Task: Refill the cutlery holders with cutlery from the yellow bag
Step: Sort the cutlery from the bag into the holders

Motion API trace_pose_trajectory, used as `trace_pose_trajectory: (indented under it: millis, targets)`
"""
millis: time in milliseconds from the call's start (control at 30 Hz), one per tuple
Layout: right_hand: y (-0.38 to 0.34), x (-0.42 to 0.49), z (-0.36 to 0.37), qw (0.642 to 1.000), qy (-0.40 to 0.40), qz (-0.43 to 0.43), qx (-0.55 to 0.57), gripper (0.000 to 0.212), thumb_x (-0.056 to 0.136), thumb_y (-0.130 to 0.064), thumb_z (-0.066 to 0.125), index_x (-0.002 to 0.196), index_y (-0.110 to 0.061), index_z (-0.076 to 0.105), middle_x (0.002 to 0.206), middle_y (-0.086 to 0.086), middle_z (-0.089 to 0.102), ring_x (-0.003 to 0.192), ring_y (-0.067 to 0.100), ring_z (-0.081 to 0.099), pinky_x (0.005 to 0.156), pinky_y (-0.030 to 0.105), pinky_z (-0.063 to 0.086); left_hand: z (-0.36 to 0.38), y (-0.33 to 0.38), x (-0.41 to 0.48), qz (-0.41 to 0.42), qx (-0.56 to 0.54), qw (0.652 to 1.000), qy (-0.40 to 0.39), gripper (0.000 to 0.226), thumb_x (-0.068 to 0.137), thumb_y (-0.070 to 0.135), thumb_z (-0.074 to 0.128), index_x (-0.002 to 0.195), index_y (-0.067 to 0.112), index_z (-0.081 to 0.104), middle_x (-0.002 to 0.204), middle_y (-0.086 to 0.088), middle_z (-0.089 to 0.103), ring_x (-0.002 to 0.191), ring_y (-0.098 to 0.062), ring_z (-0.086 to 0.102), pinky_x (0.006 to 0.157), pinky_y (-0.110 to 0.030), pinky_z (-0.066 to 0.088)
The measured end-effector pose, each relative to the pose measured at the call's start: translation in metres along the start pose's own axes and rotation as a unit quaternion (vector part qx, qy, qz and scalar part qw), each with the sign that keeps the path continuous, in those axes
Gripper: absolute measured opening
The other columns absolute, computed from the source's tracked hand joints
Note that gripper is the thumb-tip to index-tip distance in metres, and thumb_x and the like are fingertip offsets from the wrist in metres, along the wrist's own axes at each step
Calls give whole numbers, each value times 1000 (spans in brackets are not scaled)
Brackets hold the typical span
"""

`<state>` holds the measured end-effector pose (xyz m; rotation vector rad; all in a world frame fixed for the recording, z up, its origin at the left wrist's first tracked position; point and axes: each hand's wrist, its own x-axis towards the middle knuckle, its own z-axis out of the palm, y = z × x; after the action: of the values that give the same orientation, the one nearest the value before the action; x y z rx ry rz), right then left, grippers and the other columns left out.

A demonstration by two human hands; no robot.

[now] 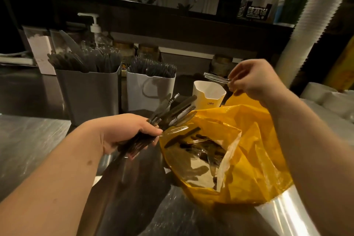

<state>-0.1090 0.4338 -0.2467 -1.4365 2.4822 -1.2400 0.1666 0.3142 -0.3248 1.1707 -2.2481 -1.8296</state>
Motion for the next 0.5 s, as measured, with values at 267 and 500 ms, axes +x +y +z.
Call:
trace_pose_trajectory:
  millis: [267,500]
  targets:
    - [9,99,28,945,-94,-13,-313,29,86,-2,75,113,-9,72,107,11,66,101,28,64,86,37,59,14,7,1,89,-36,995,17,25,97,37,61,83,20,73,89,-5,63,84,-20,60,84,-42,52]
    - [24,87,54,951,-140,-51,-273,28,91,-6,70,117,-16,71,123,10,65,109,25,61,87,31,54,32,15,5,134,-91,984,70,29,101,38,54,87,17,70,74,2,62,80,-18,58,80,-39,46]
